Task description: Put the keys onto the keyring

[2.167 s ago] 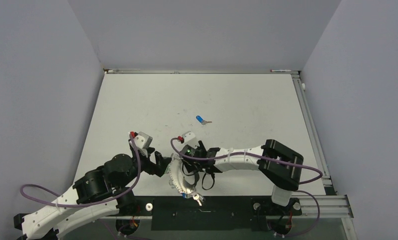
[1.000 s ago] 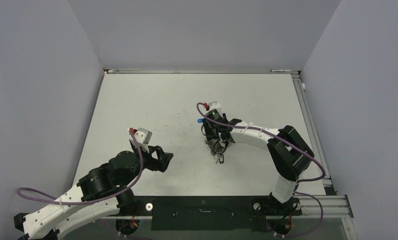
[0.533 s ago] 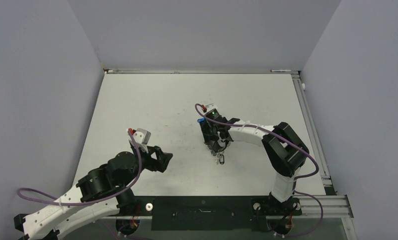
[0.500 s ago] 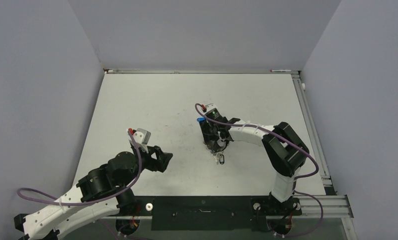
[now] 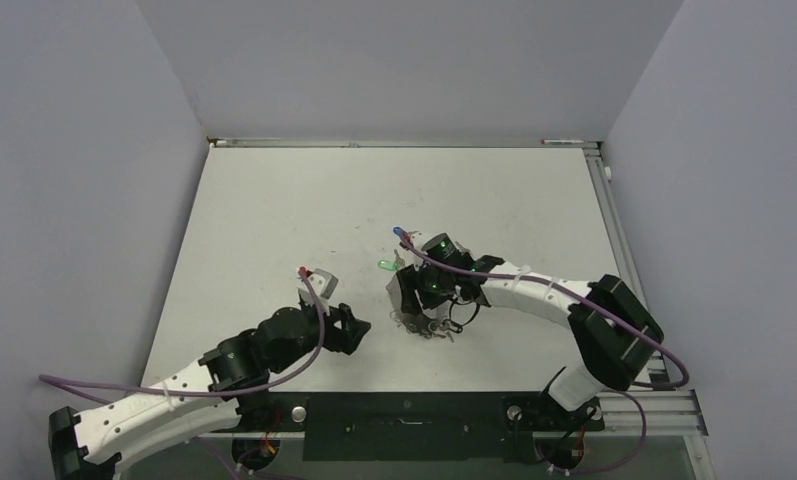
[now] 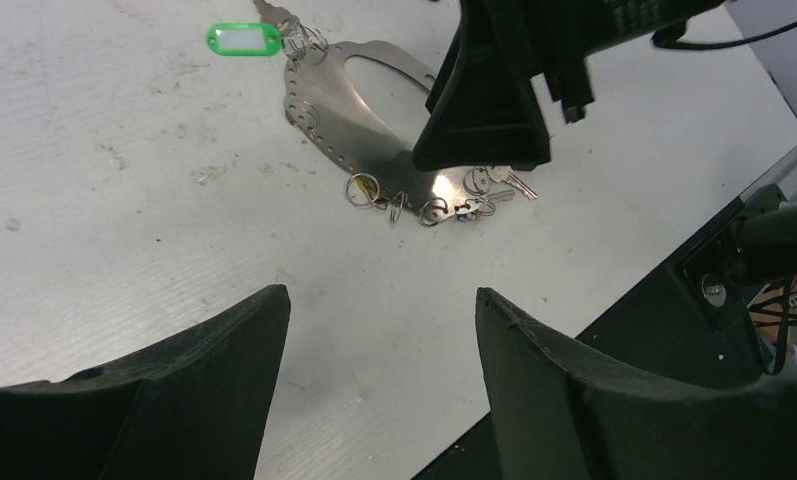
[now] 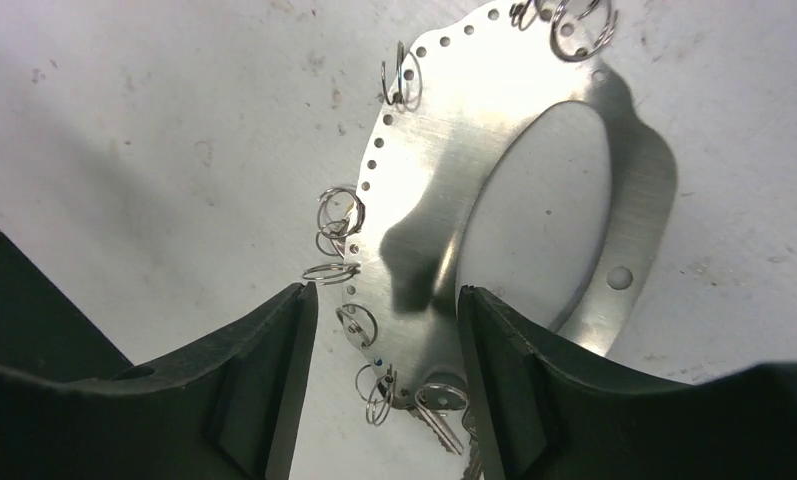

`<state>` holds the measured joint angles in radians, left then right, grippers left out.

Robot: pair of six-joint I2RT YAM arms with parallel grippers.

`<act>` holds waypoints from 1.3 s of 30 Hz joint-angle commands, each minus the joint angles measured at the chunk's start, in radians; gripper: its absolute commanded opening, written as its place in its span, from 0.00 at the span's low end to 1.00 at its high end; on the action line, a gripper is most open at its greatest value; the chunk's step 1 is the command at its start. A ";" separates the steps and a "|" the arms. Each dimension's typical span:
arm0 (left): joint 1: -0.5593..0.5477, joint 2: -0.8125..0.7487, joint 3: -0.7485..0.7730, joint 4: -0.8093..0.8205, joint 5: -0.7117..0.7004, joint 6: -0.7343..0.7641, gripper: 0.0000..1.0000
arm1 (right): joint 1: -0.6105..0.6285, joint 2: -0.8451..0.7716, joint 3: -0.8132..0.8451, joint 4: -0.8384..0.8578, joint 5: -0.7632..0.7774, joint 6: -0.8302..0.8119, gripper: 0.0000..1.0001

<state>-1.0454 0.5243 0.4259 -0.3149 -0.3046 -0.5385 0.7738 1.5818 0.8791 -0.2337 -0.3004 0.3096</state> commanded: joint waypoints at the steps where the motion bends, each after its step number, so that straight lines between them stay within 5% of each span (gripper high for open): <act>1: -0.005 0.039 -0.102 0.350 0.066 0.067 0.64 | -0.010 -0.126 0.042 -0.057 0.027 0.018 0.55; 6: -0.006 0.132 -0.233 0.677 0.079 0.168 0.59 | -0.013 -0.231 0.051 -0.094 0.278 0.058 0.56; 13: -0.005 0.404 -0.218 0.866 0.113 0.244 0.50 | -0.023 -0.363 -0.012 -0.111 0.452 0.096 0.56; 28: 0.022 0.721 -0.056 0.886 0.302 0.310 0.38 | -0.034 -0.419 -0.067 -0.115 0.453 0.102 0.56; 39: 0.025 0.853 0.018 0.846 0.305 0.321 0.29 | -0.042 -0.450 -0.103 -0.112 0.453 0.086 0.56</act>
<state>-1.0256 1.3521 0.3840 0.5198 -0.0196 -0.2310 0.7425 1.1603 0.7864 -0.3695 0.1276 0.4042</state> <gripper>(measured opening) 0.294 0.556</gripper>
